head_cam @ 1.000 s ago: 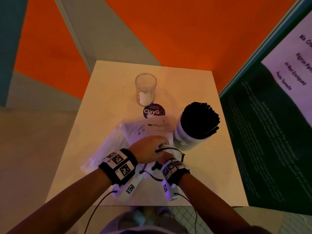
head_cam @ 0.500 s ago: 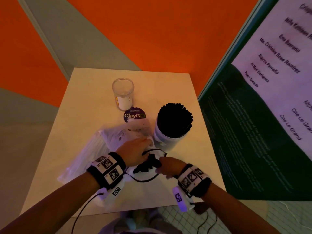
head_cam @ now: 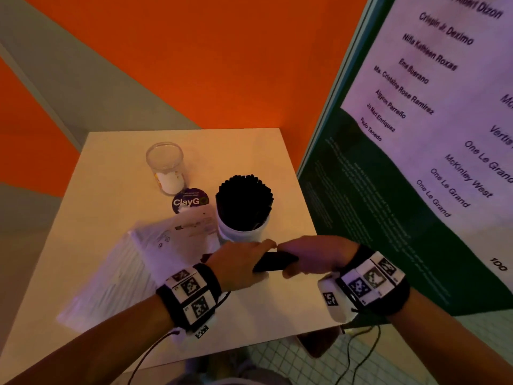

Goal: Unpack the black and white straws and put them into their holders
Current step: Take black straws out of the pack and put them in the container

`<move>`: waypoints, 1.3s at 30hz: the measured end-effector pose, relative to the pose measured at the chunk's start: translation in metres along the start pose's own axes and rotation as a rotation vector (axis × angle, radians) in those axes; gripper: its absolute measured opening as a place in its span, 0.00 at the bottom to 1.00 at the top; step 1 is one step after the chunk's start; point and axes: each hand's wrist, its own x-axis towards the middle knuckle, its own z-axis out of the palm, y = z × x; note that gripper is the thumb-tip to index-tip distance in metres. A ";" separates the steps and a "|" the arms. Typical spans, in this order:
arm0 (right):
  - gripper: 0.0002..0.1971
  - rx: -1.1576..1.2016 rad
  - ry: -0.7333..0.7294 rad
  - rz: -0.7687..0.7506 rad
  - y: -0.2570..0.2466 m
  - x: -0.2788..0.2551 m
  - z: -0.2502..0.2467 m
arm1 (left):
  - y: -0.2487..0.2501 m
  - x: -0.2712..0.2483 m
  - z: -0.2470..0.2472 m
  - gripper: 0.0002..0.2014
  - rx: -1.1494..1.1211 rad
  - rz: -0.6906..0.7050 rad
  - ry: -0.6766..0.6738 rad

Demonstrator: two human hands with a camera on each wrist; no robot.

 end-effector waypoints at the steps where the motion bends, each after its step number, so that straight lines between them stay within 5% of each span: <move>1: 0.10 0.045 0.029 -0.019 0.001 0.002 -0.002 | -0.001 0.001 -0.002 0.17 -0.004 -0.017 0.036; 4: 0.15 0.246 0.285 -0.056 0.016 0.010 -0.006 | -0.021 -0.009 -0.010 0.06 0.030 -0.120 0.060; 8: 0.28 0.942 0.705 -0.142 0.021 0.020 0.003 | -0.048 -0.028 -0.017 0.09 0.055 -0.186 0.094; 13: 0.40 1.272 0.692 -0.305 -0.018 0.047 0.023 | -0.040 -0.018 -0.011 0.06 -0.029 -0.171 0.106; 17: 0.25 1.613 0.755 -0.515 -0.024 0.044 0.017 | -0.046 -0.016 -0.013 0.02 -0.177 -0.227 0.202; 19: 0.12 1.507 0.802 -0.582 -0.032 0.043 0.014 | -0.044 -0.012 -0.019 0.04 -0.311 -0.237 0.245; 23: 0.18 1.279 0.865 -0.622 -0.045 0.044 -0.005 | -0.034 0.010 -0.037 0.06 -0.530 -0.184 0.330; 27: 0.21 1.130 0.984 -0.689 -0.036 0.032 -0.040 | -0.041 0.025 -0.054 0.27 -0.643 -0.117 0.449; 30: 0.22 0.994 1.074 -0.594 -0.023 0.034 -0.054 | -0.058 0.023 -0.057 0.40 -0.458 -0.157 0.571; 33: 0.24 0.842 1.108 -0.486 -0.014 0.044 -0.054 | -0.074 0.014 -0.052 0.50 -0.383 -0.213 0.559; 39: 0.34 0.863 1.259 -0.538 -0.015 0.061 -0.045 | -0.088 0.013 -0.035 0.67 -0.391 -0.303 0.416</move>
